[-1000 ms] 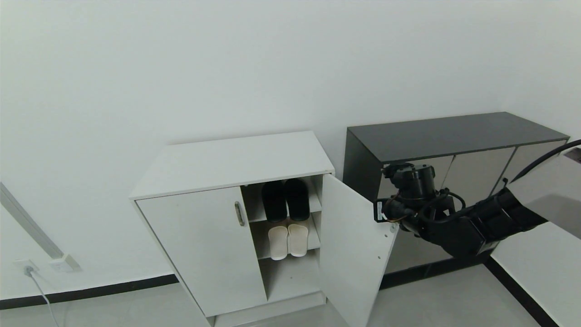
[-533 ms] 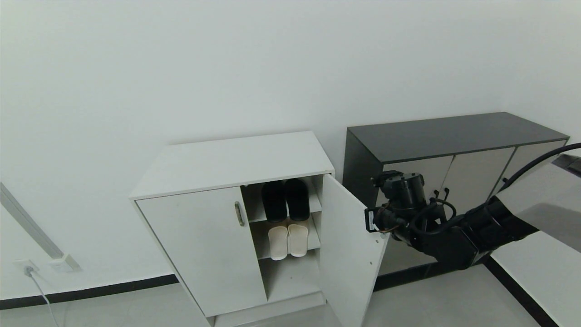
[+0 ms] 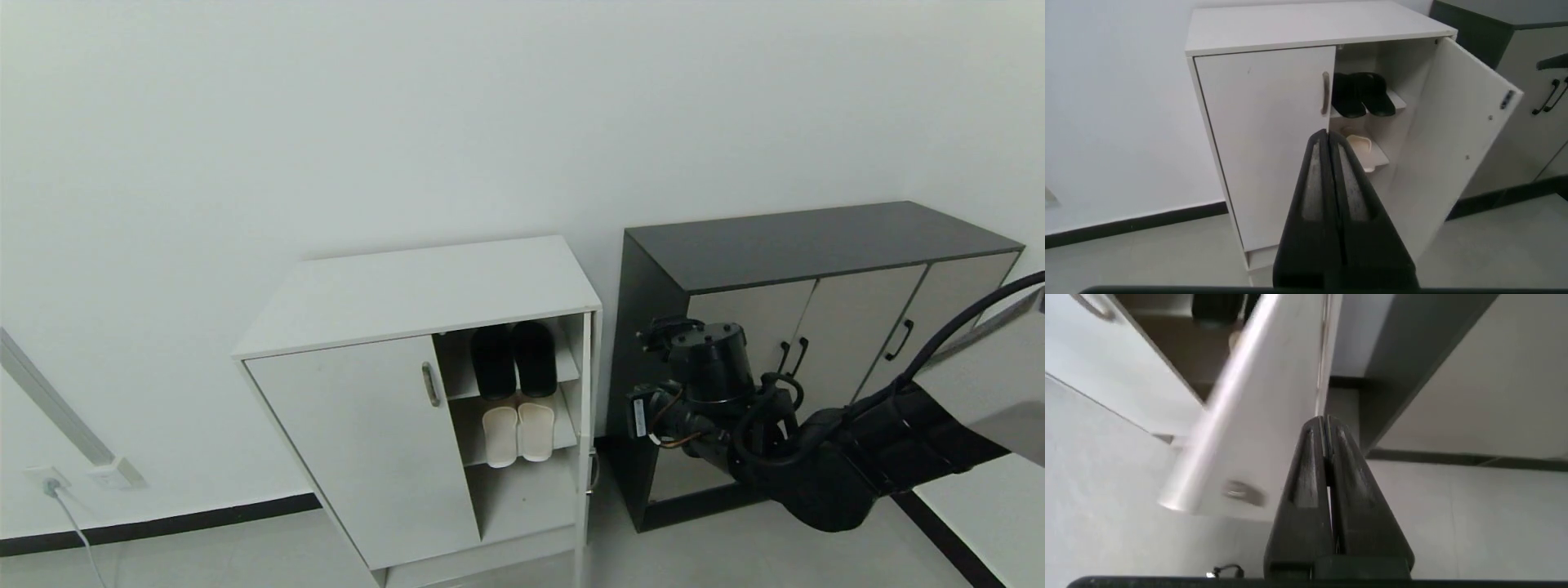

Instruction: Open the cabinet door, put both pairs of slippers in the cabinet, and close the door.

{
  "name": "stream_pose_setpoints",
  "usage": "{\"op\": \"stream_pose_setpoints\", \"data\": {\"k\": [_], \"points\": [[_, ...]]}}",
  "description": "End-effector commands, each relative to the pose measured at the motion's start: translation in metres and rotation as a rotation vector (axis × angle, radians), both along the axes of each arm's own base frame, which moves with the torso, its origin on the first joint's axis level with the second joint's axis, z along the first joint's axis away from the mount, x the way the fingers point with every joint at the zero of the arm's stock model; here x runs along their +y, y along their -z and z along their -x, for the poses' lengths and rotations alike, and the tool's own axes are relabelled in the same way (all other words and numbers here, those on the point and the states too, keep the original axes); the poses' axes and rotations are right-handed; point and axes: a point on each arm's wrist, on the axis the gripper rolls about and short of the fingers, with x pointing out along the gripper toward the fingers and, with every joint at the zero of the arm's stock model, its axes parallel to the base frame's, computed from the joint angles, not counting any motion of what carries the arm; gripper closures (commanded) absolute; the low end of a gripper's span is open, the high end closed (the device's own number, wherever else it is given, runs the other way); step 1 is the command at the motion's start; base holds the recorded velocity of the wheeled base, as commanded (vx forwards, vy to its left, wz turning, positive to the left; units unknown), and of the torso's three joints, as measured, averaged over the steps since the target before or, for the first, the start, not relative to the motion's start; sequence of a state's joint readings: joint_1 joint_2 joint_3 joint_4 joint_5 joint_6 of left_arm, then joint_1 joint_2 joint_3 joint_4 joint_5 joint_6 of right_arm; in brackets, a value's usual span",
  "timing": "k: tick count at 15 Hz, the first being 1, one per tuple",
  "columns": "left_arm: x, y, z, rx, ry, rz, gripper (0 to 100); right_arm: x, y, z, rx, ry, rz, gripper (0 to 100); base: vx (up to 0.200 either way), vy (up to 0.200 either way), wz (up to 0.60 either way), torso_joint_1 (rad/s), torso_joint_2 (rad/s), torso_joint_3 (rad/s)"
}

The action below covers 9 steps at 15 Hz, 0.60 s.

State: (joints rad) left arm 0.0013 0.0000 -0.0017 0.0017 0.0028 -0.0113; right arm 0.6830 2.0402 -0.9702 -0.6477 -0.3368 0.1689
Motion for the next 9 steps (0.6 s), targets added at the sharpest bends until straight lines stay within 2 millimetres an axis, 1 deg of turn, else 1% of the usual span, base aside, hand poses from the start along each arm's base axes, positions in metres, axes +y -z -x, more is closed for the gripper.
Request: {"op": "stream_pose_setpoints", "data": {"k": [1,4,9], "points": [[0.0000,0.0000,0.0000,0.000,-0.001,-0.001,100,-0.0025,-0.0016,0.0047,-0.003,-0.004,-0.001,100,0.000,0.000,0.00,0.000,0.00,0.000],[0.0000,0.0000,0.0000,0.000,-0.001,-0.001,100,-0.0028,0.0005,0.0049,-0.007,-0.007,0.019,100,0.000,0.000,0.00,0.000,0.00,0.000],[0.0000,0.0000,0.0000,0.000,-0.001,-0.001,100,-0.0004,0.0009,0.0065,-0.007,-0.017,0.019,100,0.000,0.000,0.60,-0.001,0.00,0.002]]}}
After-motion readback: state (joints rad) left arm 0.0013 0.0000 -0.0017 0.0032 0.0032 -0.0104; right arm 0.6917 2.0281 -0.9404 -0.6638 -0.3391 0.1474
